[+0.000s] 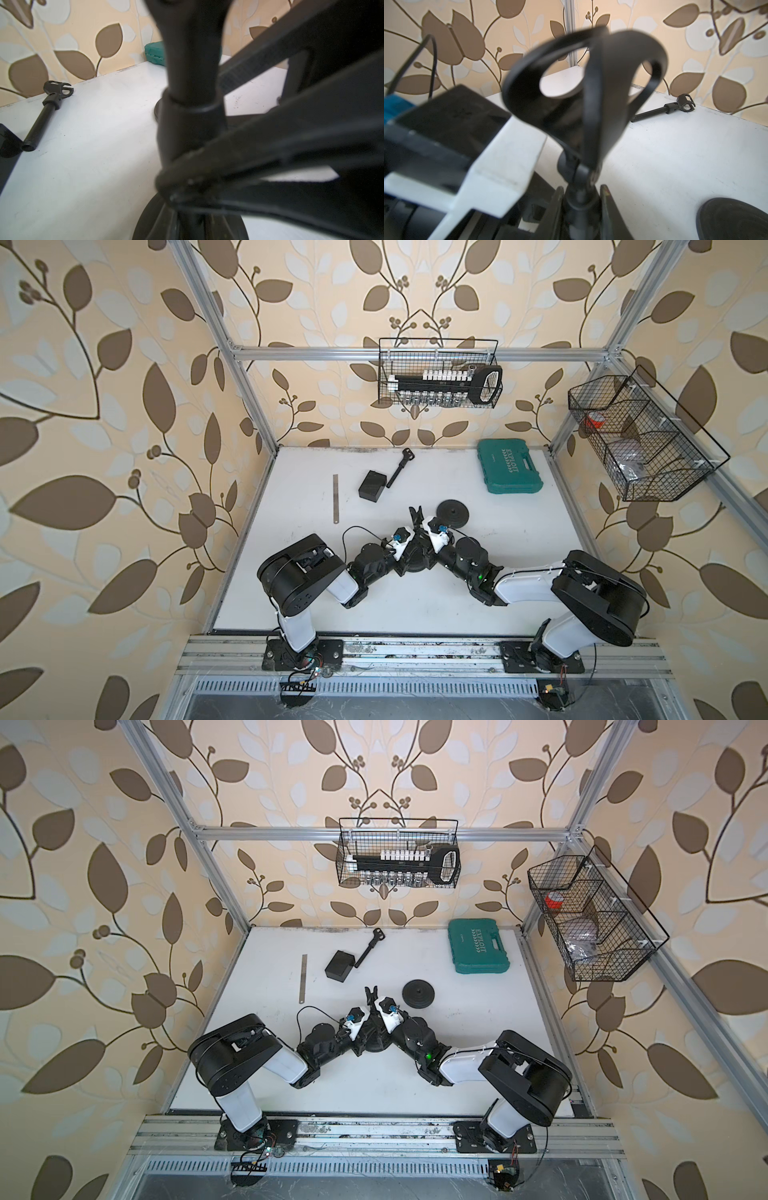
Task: Assemble a microphone stand
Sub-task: Screw the microphone stand pole into the microphone stand base.
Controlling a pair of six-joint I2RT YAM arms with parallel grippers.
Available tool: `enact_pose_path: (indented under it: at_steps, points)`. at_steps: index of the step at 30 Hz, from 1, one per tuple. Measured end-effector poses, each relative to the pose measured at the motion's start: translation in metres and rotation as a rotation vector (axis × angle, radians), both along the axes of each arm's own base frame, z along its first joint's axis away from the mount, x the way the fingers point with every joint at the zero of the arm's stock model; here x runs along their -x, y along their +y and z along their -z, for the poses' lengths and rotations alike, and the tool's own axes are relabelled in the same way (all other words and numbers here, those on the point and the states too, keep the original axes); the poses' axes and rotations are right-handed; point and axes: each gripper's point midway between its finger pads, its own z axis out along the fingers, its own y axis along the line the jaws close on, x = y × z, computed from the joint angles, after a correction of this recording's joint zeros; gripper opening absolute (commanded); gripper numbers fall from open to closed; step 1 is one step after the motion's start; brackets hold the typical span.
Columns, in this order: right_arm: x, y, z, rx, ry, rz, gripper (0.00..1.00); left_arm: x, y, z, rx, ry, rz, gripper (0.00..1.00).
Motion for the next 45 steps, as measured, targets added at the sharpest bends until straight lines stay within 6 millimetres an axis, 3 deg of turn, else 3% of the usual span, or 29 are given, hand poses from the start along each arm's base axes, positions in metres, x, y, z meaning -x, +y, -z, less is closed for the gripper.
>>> enact_pose_path:
  at_steps: [5,7,13,18,27,38,42,45]
  points:
    - [-0.003,-0.003,0.0,-0.002,0.014,-0.035,0.41,-0.001,-0.001,0.0,0.012,-0.016,0.0,0.13]
    - [-0.002,-0.008,0.015,0.046,0.062,-0.072,0.52,-0.002,-0.002,0.0,0.012,-0.027,0.002,0.13]
    - [-0.007,-0.035,0.024,0.097,0.135,-0.174,0.61,-0.004,-0.003,0.0,0.018,-0.044,0.001,0.13]
    - [-0.01,-0.049,0.025,0.116,0.179,-0.27,0.61,-0.004,-0.003,0.0,0.015,-0.047,0.002,0.13]
    - [-0.008,-0.021,-0.017,0.129,0.089,-0.524,0.58,-0.004,-0.003,0.0,0.015,-0.047,0.003,0.12]
    - [-0.004,-0.008,0.001,0.125,0.141,-0.642,0.4,-0.004,-0.003,0.0,0.015,-0.047,0.003,0.12]
    - [-0.005,-0.007,-0.001,0.117,0.122,-0.643,0.22,-0.004,-0.003,0.001,0.018,-0.048,0.004,0.12]
    - [-0.007,-0.008,-0.001,0.113,0.095,-0.63,0.19,-0.005,-0.003,0.0,0.024,-0.045,0.001,0.12]
